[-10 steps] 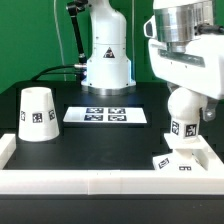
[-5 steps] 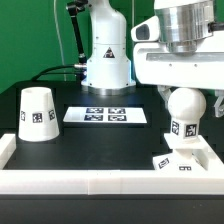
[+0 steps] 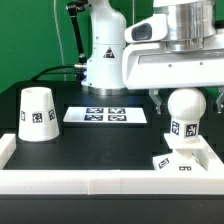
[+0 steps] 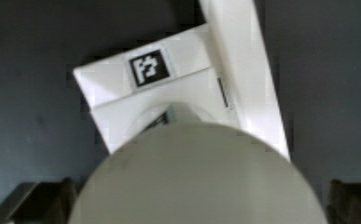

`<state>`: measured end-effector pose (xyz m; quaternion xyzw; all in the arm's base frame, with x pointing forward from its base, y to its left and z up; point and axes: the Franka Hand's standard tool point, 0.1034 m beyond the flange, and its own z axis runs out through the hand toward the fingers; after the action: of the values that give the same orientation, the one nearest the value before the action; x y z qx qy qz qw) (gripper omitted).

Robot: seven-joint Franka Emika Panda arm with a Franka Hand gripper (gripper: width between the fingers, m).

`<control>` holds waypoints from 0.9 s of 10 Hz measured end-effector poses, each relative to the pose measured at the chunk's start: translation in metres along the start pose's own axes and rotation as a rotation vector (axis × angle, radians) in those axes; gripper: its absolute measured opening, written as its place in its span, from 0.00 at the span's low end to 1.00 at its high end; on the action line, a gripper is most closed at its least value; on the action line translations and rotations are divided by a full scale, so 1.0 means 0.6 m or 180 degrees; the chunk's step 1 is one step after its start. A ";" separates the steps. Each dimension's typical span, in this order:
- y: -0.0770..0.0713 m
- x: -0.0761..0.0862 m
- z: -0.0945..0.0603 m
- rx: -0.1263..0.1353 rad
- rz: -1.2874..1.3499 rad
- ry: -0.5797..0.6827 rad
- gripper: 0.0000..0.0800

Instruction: Assemble lamp

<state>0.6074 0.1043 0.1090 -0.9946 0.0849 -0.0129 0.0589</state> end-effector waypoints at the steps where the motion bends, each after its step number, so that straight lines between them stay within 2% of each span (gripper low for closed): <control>1: 0.002 0.002 -0.002 -0.0031 -0.0404 0.0010 0.87; 5: -0.003 0.009 -0.011 -0.0095 -0.1610 0.0033 0.87; 9: 0.005 0.011 -0.008 -0.0120 -0.2306 0.0012 0.87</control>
Offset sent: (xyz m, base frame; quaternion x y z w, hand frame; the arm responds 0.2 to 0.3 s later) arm 0.0039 0.0116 0.0092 0.0052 -0.0002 -0.2192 0.9757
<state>0.6131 0.0999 0.1139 -0.9610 -0.2726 -0.0333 0.0320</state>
